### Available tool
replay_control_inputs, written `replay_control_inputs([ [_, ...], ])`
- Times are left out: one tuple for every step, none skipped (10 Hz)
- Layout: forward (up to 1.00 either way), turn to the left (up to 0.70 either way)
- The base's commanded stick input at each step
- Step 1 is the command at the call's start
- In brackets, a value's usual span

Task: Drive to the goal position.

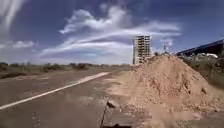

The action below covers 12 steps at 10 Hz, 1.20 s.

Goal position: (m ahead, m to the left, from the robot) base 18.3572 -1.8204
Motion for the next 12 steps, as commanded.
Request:
replay_control_inputs([
  [1.0, 0.0],
  [1.0, 0.0],
  [1.0, 0.0],
  [1.0, 0.0],
  [1.0, 0.0],
  [1.0, 0.0],
  [1.0, 0.0],
  [1.0, 0.0],
  [1.0, 0.0],
  [1.0, 0.0],
  [1.0, 0.4],
  [1.0, 0.4],
])
